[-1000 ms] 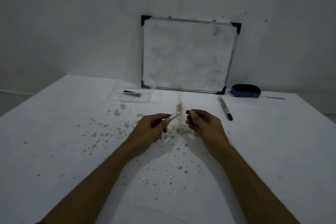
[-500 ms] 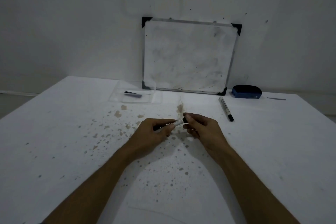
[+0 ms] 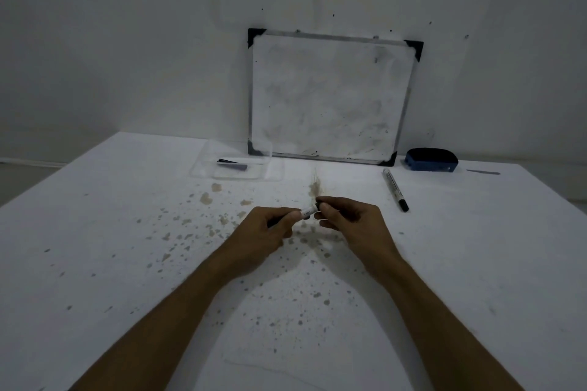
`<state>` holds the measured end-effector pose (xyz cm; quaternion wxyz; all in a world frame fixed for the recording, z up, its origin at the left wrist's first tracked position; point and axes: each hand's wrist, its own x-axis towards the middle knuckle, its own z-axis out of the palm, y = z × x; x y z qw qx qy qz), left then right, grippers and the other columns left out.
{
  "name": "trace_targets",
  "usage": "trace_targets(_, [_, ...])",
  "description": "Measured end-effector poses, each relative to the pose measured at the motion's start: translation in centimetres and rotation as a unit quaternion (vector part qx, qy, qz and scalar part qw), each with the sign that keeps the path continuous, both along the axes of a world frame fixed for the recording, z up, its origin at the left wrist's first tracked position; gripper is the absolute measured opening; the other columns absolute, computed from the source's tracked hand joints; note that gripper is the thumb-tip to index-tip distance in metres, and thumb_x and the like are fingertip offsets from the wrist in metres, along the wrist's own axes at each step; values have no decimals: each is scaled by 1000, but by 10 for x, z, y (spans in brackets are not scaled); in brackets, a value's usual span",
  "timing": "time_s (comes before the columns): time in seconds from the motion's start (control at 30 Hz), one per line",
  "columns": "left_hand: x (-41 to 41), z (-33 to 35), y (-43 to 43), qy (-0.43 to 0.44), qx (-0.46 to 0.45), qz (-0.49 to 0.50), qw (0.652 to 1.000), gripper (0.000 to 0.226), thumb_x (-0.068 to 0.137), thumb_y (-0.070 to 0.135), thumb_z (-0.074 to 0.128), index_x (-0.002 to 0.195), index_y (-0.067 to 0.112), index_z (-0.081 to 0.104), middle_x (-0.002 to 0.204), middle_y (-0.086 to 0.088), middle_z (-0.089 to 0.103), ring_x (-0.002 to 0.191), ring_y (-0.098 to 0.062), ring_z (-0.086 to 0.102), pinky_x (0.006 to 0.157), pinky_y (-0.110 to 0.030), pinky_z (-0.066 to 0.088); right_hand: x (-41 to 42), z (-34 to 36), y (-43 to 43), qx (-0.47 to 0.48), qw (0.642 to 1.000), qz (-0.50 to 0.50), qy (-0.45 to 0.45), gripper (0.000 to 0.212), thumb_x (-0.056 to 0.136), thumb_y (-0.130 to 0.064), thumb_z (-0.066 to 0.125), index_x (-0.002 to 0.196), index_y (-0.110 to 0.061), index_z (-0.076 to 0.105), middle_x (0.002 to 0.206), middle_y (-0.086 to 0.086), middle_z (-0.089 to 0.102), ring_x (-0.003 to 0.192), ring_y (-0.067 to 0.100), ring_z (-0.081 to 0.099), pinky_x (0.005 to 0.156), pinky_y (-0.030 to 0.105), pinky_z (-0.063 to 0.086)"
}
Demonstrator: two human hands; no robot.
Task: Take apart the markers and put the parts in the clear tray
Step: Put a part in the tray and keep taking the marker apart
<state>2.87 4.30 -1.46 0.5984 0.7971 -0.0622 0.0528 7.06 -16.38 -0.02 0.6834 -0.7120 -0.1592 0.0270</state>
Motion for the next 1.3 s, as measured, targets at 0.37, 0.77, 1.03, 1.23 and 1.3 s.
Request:
trace_targets(0.37, [0,0,-6,0,18,18,1000,27,105,37,57,119,25,78,64,16,56,51,4,48,54,-15,41,2,5,1,-37,999,18,0,29,94,-21,71,122,-16,74,108,2,80,99,14,77,91,27,60])
trace_targets(0.77, [15,47,-70,46,-169,-53,983,41,111,37,40,124,2,58,117,-6,80,117,-15,73,107,-35,52,-53,15,-31,-151,980,-125,26,34,92,-49,67,116,-26,69,102,-8,75,93,9,72,89,36,60])
trace_targets(1.03, [40,36,-140,71,-106,-83,988,41,110,42,43,122,7,59,117,3,80,116,-10,72,111,-36,49,-48,16,-86,-182,967,-174,31,25,94,-38,69,106,-19,80,90,-7,80,85,8,75,87,35,61])
trace_targets(1.23, [66,23,-154,31,68,-44,996,49,108,53,35,130,19,63,132,2,72,124,-15,64,106,-33,47,1,27,-126,-222,956,-171,92,26,96,-33,68,111,-14,77,97,2,78,86,17,74,67,29,59])
trace_targets(1.3, [71,6,-144,-34,243,36,969,45,108,49,40,136,22,61,150,0,58,146,-21,42,117,-39,32,31,27,-140,-235,940,-230,86,25,91,-35,71,101,-14,81,92,3,79,87,21,75,74,36,62])
